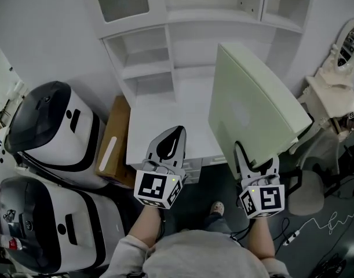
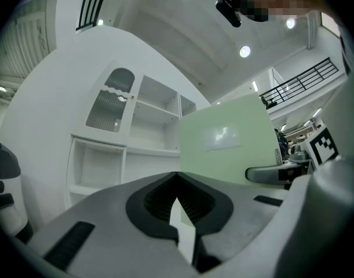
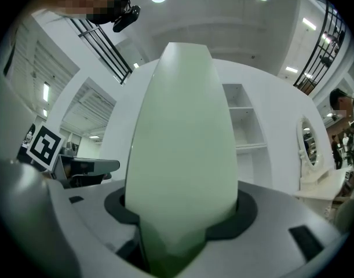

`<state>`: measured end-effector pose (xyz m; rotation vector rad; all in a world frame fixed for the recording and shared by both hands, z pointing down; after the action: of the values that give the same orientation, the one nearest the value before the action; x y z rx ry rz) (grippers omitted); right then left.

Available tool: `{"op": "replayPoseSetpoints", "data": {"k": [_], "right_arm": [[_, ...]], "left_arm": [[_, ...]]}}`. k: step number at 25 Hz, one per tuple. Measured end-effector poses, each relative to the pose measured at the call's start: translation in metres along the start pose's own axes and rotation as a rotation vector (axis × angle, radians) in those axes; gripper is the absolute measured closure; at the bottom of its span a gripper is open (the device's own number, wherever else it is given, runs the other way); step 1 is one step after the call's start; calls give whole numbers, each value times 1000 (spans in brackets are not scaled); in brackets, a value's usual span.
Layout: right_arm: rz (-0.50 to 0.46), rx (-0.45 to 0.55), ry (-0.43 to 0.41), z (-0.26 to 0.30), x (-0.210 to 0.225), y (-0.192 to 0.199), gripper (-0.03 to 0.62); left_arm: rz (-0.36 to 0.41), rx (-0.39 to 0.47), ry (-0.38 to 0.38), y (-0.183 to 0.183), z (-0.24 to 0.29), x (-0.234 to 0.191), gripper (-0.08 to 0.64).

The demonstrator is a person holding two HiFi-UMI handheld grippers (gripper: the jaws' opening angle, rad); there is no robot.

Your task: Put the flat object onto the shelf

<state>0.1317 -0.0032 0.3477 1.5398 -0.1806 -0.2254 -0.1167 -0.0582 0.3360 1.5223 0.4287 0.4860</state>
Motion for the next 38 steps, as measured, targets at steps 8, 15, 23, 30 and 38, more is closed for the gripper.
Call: {"op": "replayPoseSetpoints", "data": {"k": [8, 15, 23, 30, 38], "right_arm": [[-87, 16, -64, 62, 64, -17, 310], [-363, 59, -68, 102, 107, -43, 310], [-785, 94, -29, 129, 130, -77, 311], [-1002, 177, 29, 148, 132, -107, 311], [-1176, 203, 130, 186, 134, -143, 311]], "left_arm": [[-4, 11, -88, -7, 66, 3, 546], [-2, 24, -171, -10, 104, 11, 546], [-14, 34, -238, -7, 124, 21, 545], [-9, 22, -271, -6, 127, 15, 545], [-13, 24, -243, -10, 140, -6, 546]]}}
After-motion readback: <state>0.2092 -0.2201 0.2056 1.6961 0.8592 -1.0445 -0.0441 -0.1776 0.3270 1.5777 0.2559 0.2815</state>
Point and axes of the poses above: the fingertips, and each gripper's own axes: z forward along the fingers, x to its right, y out of its underside, the point moved 10 cm from there along -z, backward along the fingers, and after that the axes turned 8 degrees about -x, right-handed, at the moved point
